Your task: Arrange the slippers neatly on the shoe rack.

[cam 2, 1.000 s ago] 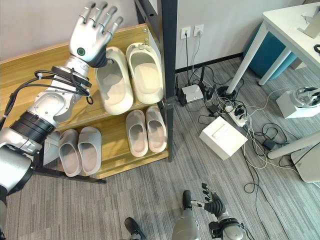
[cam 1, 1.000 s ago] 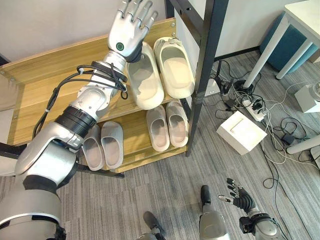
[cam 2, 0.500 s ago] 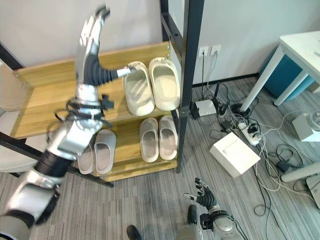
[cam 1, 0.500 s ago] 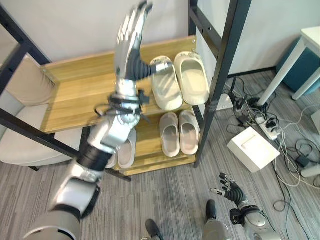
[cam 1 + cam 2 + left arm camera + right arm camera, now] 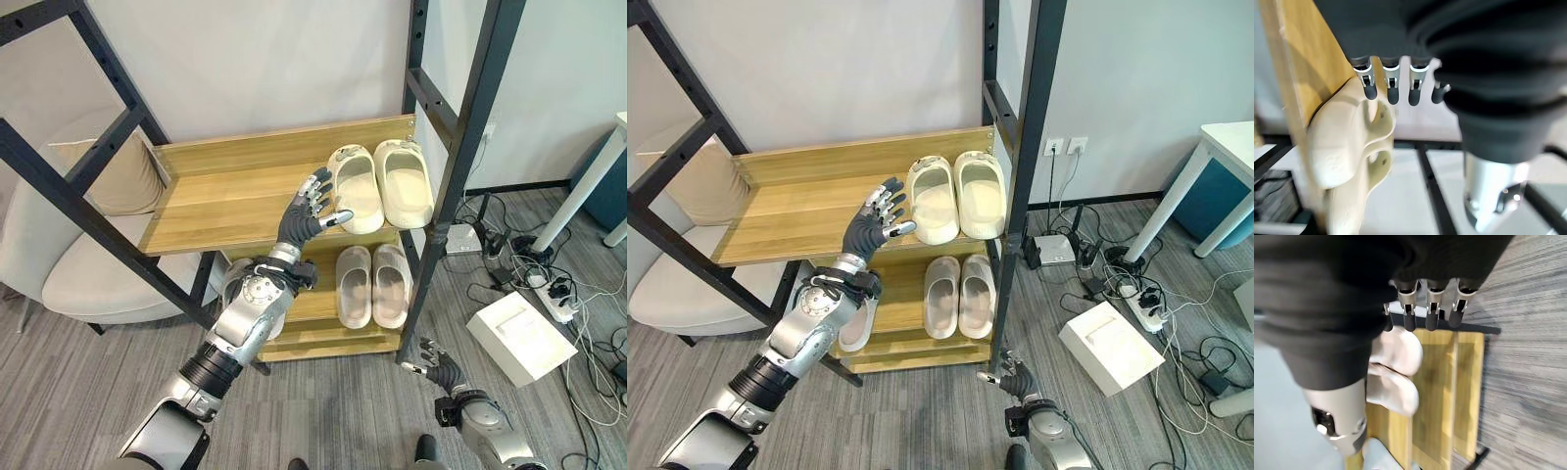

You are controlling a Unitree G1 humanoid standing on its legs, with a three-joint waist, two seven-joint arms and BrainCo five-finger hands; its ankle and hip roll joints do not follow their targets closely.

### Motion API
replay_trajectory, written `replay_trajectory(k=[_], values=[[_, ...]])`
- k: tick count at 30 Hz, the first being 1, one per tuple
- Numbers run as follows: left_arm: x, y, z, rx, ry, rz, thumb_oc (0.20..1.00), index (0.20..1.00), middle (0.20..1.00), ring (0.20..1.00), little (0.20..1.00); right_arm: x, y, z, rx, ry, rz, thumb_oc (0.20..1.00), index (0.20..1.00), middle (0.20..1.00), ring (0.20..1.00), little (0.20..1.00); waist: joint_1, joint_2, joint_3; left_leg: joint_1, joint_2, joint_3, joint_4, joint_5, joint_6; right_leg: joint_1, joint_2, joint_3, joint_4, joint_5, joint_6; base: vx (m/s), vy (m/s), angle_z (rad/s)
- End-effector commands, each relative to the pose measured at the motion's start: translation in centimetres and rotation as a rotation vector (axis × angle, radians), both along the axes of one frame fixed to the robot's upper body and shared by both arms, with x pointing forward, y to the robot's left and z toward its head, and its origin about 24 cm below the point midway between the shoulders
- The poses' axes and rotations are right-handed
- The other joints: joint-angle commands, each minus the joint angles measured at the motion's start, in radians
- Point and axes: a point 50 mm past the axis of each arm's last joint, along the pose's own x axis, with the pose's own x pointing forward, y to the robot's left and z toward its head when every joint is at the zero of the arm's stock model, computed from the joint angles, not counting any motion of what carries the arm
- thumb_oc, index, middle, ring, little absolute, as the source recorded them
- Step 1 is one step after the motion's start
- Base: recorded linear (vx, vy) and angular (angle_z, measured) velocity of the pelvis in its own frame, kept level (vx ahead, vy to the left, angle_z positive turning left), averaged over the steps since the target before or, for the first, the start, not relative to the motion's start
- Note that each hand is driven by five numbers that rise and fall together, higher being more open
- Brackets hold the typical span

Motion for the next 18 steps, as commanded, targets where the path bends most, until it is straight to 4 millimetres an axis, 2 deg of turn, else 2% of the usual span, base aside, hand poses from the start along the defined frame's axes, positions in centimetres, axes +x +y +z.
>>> replay_trajectory(k=[1,3,4,6,12,16,18], values=[[1.8,-1.5,3.8,-0.005,-0.109,-0.054,1.000,1.000,1.000,1.000,1.000,2.0,1.8,1.5,0.048,-0.089,0.024,1.000,1.000,1.000,1.000,1.000,0.001,-0.017,0.044,0.057,0.016,-0.031,-0.005,-0.063,-0.030,0.057,0.010,-0.017,-0.005,-0.071,0.056,0.00,0.000,0.00],[1.8,-2.1,3.8,-0.004,-0.106,-0.066,1.000,1.000,1.000,1.000,1.000,2.0,1.9,1.5,0.052,-0.086,0.027,1.000,1.000,1.000,1.000,1.000,-0.001,-0.016,0.043,0.057,0.017,-0.032,-0.005,-0.063,-0.030,0.059,0.010,-0.018,-0.005,-0.071,0.056,0.00,0.000,0.00],[1.9,-3.8,3.4,0.020,-0.084,-0.095,1.000,1.000,1.000,1.000,1.000,1.8,2.4,1.4,0.058,-0.081,0.042,1.000,1.000,1.000,1.000,1.000,-0.010,-0.015,0.041,0.059,0.015,-0.032,-0.005,-0.064,-0.029,0.060,0.008,-0.017,-0.005,-0.070,0.056,0.00,0.000,0.00],[2.1,-4.5,3.2,0.024,-0.068,-0.099,1.000,1.000,1.000,1.000,1.000,1.7,2.7,1.3,0.064,-0.077,0.046,1.000,1.000,1.000,1.000,1.000,-0.016,-0.014,0.040,0.060,0.015,-0.033,-0.005,-0.065,-0.029,0.061,0.007,-0.016,-0.005,-0.070,0.056,0.01,0.004,0.02],[2.1,-5.4,2.4,-0.017,-0.021,-0.108,1.000,1.000,1.000,1.000,1.000,1.8,2.6,1.3,0.062,-0.077,0.039,1.000,1.000,1.000,1.000,1.000,-0.025,-0.013,0.039,0.063,0.016,-0.031,-0.005,-0.066,-0.028,0.063,0.004,-0.016,-0.005,-0.068,0.056,0.00,0.000,0.00],[2.3,-4.4,2.8,0.030,-0.068,-0.053,1.000,1.000,1.000,1.000,1.000,1.4,2.3,1.0,0.065,-0.069,0.017,1.000,1.000,1.000,1.000,1.000,-0.023,-0.013,0.040,0.075,0.016,-0.031,-0.005,-0.070,-0.030,0.075,0.003,-0.018,-0.005,-0.071,0.055,0.00,0.000,0.00],[2.4,-2.5,4.9,0.011,-0.192,0.042,1.000,1.000,1.000,1.000,1.000,1.3,1.8,1.0,0.068,-0.078,-0.018,1.000,1.000,1.000,1.000,1.000,-0.017,-0.019,0.040,0.078,0.021,-0.039,-0.005,-0.065,-0.033,0.085,0.005,-0.027,-0.005,-0.073,0.052,-0.01,-0.038,0.00]])
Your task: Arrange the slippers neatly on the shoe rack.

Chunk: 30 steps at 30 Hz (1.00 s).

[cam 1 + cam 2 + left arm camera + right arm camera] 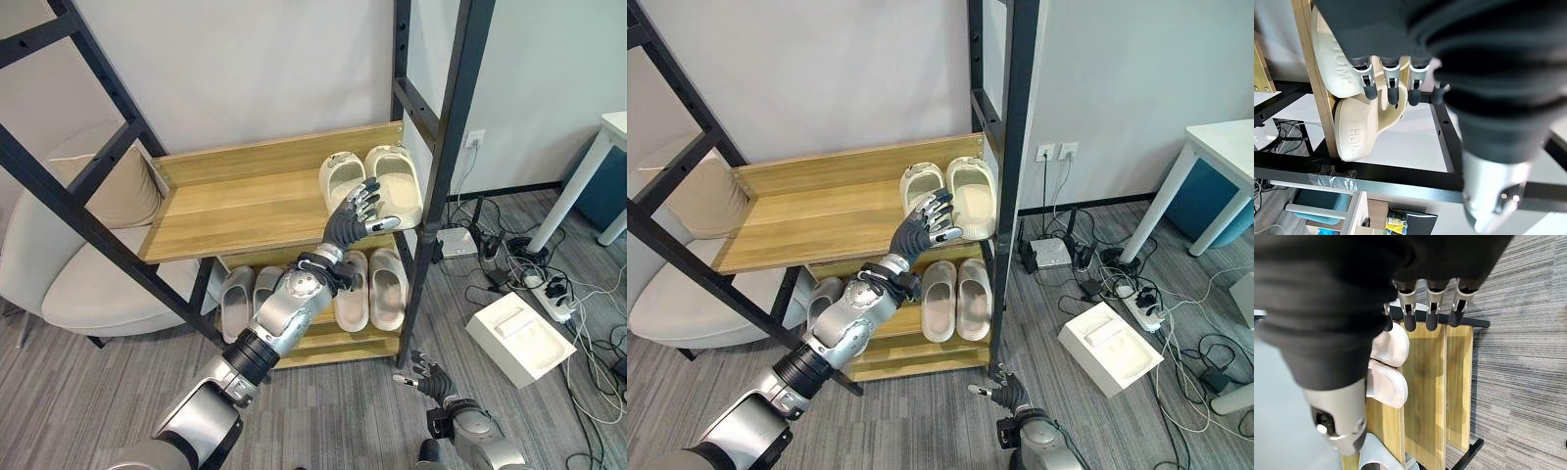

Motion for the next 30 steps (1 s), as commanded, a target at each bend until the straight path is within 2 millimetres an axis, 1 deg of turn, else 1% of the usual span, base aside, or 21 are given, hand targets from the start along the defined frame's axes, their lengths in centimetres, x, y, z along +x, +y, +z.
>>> replay_trajectory(k=[1,2,3,5,8,10,11,12,15,16,17,18,19,20,21,23,24,25,26,28,30], values=[[1.6,1.8,4.9,-0.015,-0.226,0.119,1.000,1.000,1.000,1.000,1.000,2.2,1.1,1.6,0.066,-0.121,-0.033,1.000,1.000,1.000,1.000,1.000,0.007,-0.029,0.044,0.056,0.019,-0.040,-0.002,-0.065,-0.034,0.063,0.005,-0.027,-0.005,-0.059,0.038,-0.01,-0.044,0.07],[-0.1,3.2,7.6,-0.151,-0.347,0.097,1.000,1.000,1.000,1.000,1.000,1.9,0.8,1.4,0.076,-0.118,-0.063,1.000,1.000,1.000,1.000,1.000,0.017,-0.036,0.043,0.061,0.025,-0.044,-0.002,-0.063,-0.038,0.073,0.010,-0.034,-0.005,-0.063,0.037,-0.02,-0.024,0.13],[-0.1,3.2,7.6,-0.151,-0.347,0.098,1.000,1.000,1.000,1.000,1.000,1.9,0.8,1.4,0.077,-0.118,-0.062,1.000,1.000,1.000,1.000,1.000,0.016,-0.037,0.041,0.057,0.024,-0.045,-0.002,-0.061,-0.038,0.070,0.009,-0.034,-0.005,-0.062,0.036,-0.03,-0.032,0.13],[-2.9,3.9,9.1,-0.237,-0.459,-0.040,1.000,1.000,1.000,1.000,1.000,1.4,0.5,0.9,0.094,-0.109,-0.070,1.000,1.000,1.000,1.000,1.000,0.030,-0.044,0.038,0.063,0.032,-0.047,-0.002,-0.061,-0.043,0.076,0.012,-0.037,-0.005,-0.065,0.036,-0.02,-0.009,0.13],[-5.9,3.3,9.2,-0.242,-0.513,-0.243,1.000,1.000,1.000,1.000,1.000,0.9,0.2,0.4,0.102,-0.086,-0.070,1.000,1.000,1.000,1.000,1.000,0.044,-0.050,0.027,0.063,0.035,-0.047,-0.002,-0.059,-0.044,0.077,0.015,-0.036,-0.005,-0.067,0.035,-0.01,0.000,0.03],[-7.2,2.8,8.2,-0.252,-0.472,-0.357,1.000,1.000,1.000,1.000,1.000,0.8,0.3,0.0,0.102,-0.065,-0.063,1.000,1.000,1.000,1.000,1.000,0.055,-0.052,0.019,0.064,0.038,-0.048,-0.002,-0.059,-0.044,0.080,0.018,-0.035,-0.005,-0.071,0.033,-0.03,0.003,0.03],[-8.2,1.8,6.0,-0.231,-0.373,-0.470,1.000,1.000,1.000,1.000,1.000,1.3,0.6,-0.1,0.101,-0.065,-0.047,1.000,1.000,1.000,1.000,1.000,0.065,-0.053,0.019,0.073,0.041,-0.052,-0.002,-0.061,-0.043,0.089,0.023,-0.033,-0.005,-0.075,0.032,-0.05,0.006,0.02],[-8.4,1.7,5.3,-0.221,-0.341,-0.500,1.000,1.000,1.000,1.000,1.000,1.4,0.8,-0.1,0.105,-0.062,-0.043,1.000,1.000,1.000,1.000,1.000,0.068,-0.055,0.015,0.071,0.041,-0.053,-0.002,-0.059,-0.041,0.087,0.023,-0.033,-0.005,-0.074,0.030,-0.06,0.012,0.01],[-8.8,2.2,0.1,-0.180,-0.120,-0.506,1.000,1.000,1.000,1.000,1.000,1.7,0.9,-0.1,0.107,-0.062,-0.030,1.000,1.000,1.000,1.000,1.000,0.079,-0.060,0.015,0.081,0.043,-0.056,-0.002,-0.062,-0.039,0.099,0.030,-0.031,-0.005,-0.082,0.026,-0.03,0.002,-0.01],[-8.8,2.2,0.1,-0.180,-0.121,-0.506,1.000,1.000,1.000,1.000,1.000,1.7,0.9,-0.1,0.108,-0.062,-0.030,1.000,1.000,1.000,1.000,1.000,0.078,-0.061,0.012,0.077,0.042,-0.056,-0.002,-0.060,-0.038,0.095,0.029,-0.031,-0.005,-0.081,0.025,-0.03,0.012,0.00],[-8.9,4.2,-4.9,-0.146,0.081,-0.386,1.000,1.000,1.000,1.000,1.000,1.1,1.1,0.0,0.123,-0.071,-0.013,1.000,1.000,1.000,1.000,1.000,0.077,-0.063,0.018,0.087,0.044,-0.053,-0.002,-0.061,-0.038,0.103,0.035,-0.026,-0.005,-0.084,0.023,-0.03,0.014,0.01],[-8.9,4.2,-4.9,-0.146,0.082,-0.386,1.000,1.000,1.000,1.000,1.000,1.0,1.1,0.0,0.122,-0.069,-0.013,1.000,1.000,1.000,1.000,1.000,0.076,-0.064,0.013,0.082,0.043,-0.053,-0.002,-0.058,-0.037,0.098,0.034,-0.026,-0.005,-0.083,0.023,-0.06,0.023,0.00],[-10.0,6.7,-9.1,-0.060,0.231,-0.272,1.000,1.000,1.000,1.000,1.000,-0.7,-0.6,-0.3,0.100,-0.047,-0.017,1.000,1.000,1.000,1.000,1.000,0.069,-0.066,0.016,0.088,0.044,-0.049,-0.002,-0.058,-0.037,0.100,0.038,-0.019,-0.005,-0.083,0.019,-0.05,0.020,-0.07],[-11.7,8.9,-11.7,0.007,0.328,-0.174,1.000,1.000,1.000,1.000,1.000,-1.2,-1.4,-0.4,0.084,-0.044,-0.048,1.000,1.000,1.000,1.000,1.000,0.077,-0.068,0.019,0.095,0.046,-0.053,-0.002,-0.060,-0.036,0.108,0.041,-0.020,-0.003,-0.088,0.017,-0.06,0.025,-0.08],[-12.4,9.7,-13.4,0.038,0.393,-0.117,1.000,1.000,1.000,1.000,1.000,-1.4,-1.5,-0.5,0.083,-0.043,-0.059,1.000,1.000,1.000,1.000,1.000,0.083,-0.073,0.017,0.092,0.045,-0.054,-0.002,-0.055,-0.034,0.107,0.042,-0.023,-0.003,-0.087,0.014,-0.04,0.017,-0.13],[-13.2,10.7,-15.7,0.110,0.480,-0.051,1.000,1.000,1.000,1.000,1.000,-1.4,-1.7,-0.3,0.079,-0.051,-0.065,1.000,1.000,1.000,1.000,1.000,0.089,-0.077,0.019,0.092,0.047,-0.059,-0.002,-0.051,-0.034,0.108,0.045,-0.025,0.000,-0.090,0.012,-0.04,0.013,0.05],[-13.5,11.1,-16.2,0.137,0.496,-0.027,1.000,1.000,1.000,1.000,1.000,-1.6,-1.8,-0.3,0.083,-0.054,-0.070,1.000,1.000,1.000,1.000,1.000,0.091,-0.079,0.017,0.090,0.047,-0.061,-0.002,-0.051,-0.033,0.107,0.045,-0.026,0.000,-0.090,0.011,-0.04,0.014,0.26],[-14.6,12.2,-18.5,0.188,0.591,0.076,1.000,1.000,1.000,1.000,1.000,-1.8,-1.9,-0.2,0.086,-0.060,-0.091,1.000,1.000,1.000,1.000,1.000,0.096,-0.087,0.014,0.087,0.048,-0.064,-0.002,-0.048,-0.033,0.106,0.047,-0.030,0.001,-0.091,0.008,-0.02,0.007,0.25],[-14.6,12.2,-18.5,0.187,0.591,0.076,1.000,1.000,1.000,1.000,1.000,-1.8,-1.9,-0.2,0.086,-0.060,-0.091,1.000,1.000,1.000,1.000,1.000,0.096,-0.087,0.013,0.086,0.048,-0.064,-0.002,-0.048,-0.033,0.105,0.047,-0.030,0.001,-0.091,0.008,-0.02,0.005,0.15],[-14.9,13.0,-19.5,0.228,0.625,0.143,1.000,1.000,1.000,1.000,1.000,-1.9,-1.9,-0.2,0.086,-0.061,-0.104,1.000,1.000,1.000,1.000,1.000,0.100,-0.093,0.012,0.085,0.048,-0.067,-0.002,-0.047,-0.032,0.104,0.048,-0.032,0.002,-0.091,0.007,0.00,0.000,0.03],[-15.7,13.9,-21.1,0.251,0.702,0.253,1.000,1.000,1.000,1.000,1.000,-2.1,-2.0,-0.2,0.084,-0.058,-0.130,1.000,1.000,1.000,1.000,1.000,0.101,-0.101,0.010,0.087,0.047,-0.064,-0.002,-0.048,-0.030,0.102,0.048,-0.034,0.002,-0.090,0.005,0.00,0.000,0.00]])
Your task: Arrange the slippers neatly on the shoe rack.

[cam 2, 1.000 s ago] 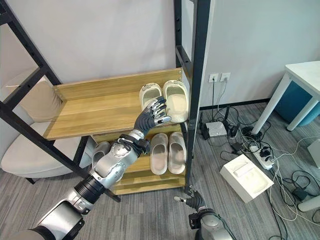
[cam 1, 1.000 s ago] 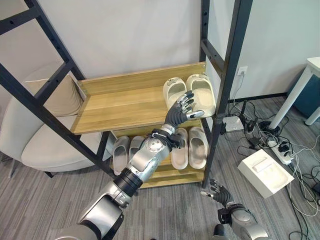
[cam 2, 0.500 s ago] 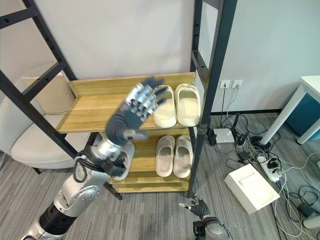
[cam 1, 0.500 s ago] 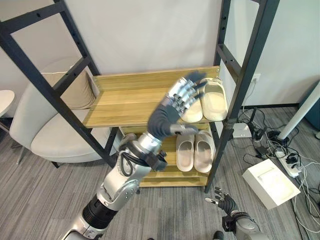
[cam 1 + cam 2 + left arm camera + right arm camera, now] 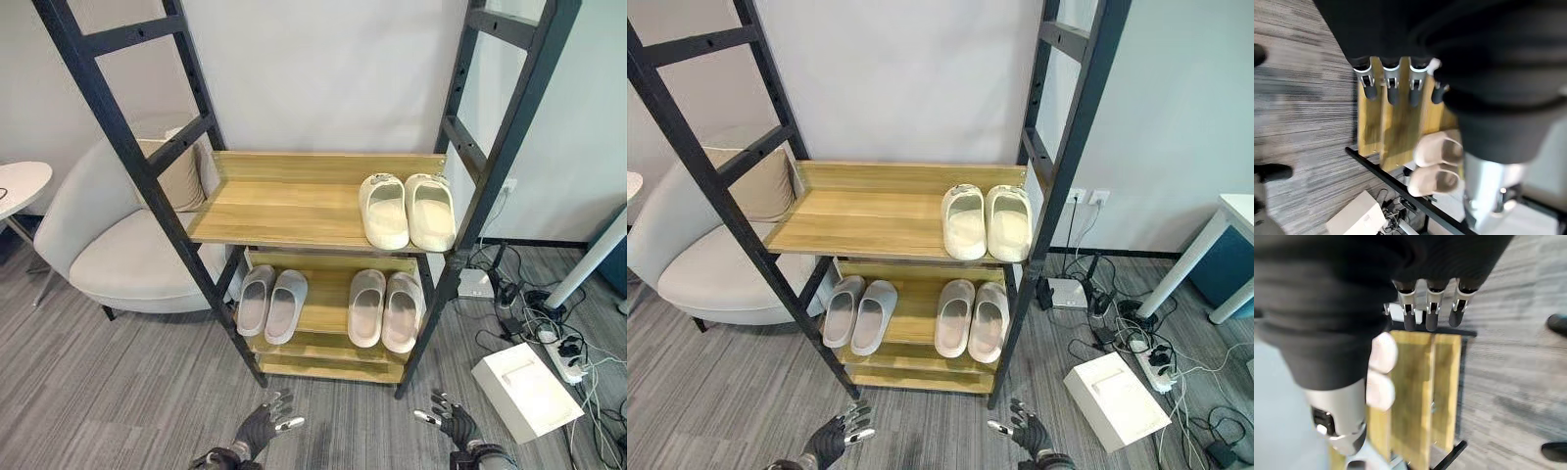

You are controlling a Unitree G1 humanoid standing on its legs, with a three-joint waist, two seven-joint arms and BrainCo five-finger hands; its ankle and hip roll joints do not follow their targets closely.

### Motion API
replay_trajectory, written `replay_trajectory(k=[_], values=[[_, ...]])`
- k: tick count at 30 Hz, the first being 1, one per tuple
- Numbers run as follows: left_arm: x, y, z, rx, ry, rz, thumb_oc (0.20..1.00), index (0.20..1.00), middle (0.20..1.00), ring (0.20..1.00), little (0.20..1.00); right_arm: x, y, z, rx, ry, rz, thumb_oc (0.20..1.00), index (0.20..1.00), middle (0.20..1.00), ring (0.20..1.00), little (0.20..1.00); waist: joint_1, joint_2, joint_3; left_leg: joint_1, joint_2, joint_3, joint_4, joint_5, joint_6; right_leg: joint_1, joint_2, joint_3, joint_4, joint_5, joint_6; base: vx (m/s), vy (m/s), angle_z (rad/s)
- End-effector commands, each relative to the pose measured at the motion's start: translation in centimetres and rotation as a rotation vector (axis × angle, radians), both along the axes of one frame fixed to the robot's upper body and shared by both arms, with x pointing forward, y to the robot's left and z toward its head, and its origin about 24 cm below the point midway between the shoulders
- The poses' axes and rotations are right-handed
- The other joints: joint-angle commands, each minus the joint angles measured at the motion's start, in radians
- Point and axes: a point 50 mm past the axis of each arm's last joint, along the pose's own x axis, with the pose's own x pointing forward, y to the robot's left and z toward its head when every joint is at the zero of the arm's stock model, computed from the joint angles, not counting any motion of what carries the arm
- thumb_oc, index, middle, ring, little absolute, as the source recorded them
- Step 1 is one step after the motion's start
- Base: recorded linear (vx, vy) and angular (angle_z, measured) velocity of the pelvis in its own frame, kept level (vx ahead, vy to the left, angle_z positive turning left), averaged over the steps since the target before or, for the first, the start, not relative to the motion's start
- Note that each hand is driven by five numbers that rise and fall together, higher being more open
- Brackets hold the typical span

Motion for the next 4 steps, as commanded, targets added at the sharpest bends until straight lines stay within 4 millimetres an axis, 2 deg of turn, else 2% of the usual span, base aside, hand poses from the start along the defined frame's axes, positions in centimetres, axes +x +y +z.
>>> replay_trajectory(k=[1,4], values=[[3.9,1.2,1.8,0.088,-0.154,0.052,1.000,1.000,1.000,1.000,1.000,3.4,0.2,2.0,-0.001,-0.155,-0.023,1.000,1.000,1.000,1.000,1.000,-0.009,-0.013,0.034,0.039,0.026,-0.017,0.003,-0.030,-0.021,0.017,0.027,-0.006,0.002,-0.053,0.020,0.00,0.000,0.00],[3.3,1.7,0.8,0.112,-0.102,0.121,1.000,1.000,1.000,1.000,1.000,3.3,0.1,1.9,-0.006,-0.153,-0.044,1.000,1.000,1.000,1.000,1.000,-0.012,-0.017,0.032,0.041,0.027,-0.014,0.002,-0.031,-0.019,0.016,0.028,-0.001,0.002,-0.054,0.018,0.00,0.000,0.00]])
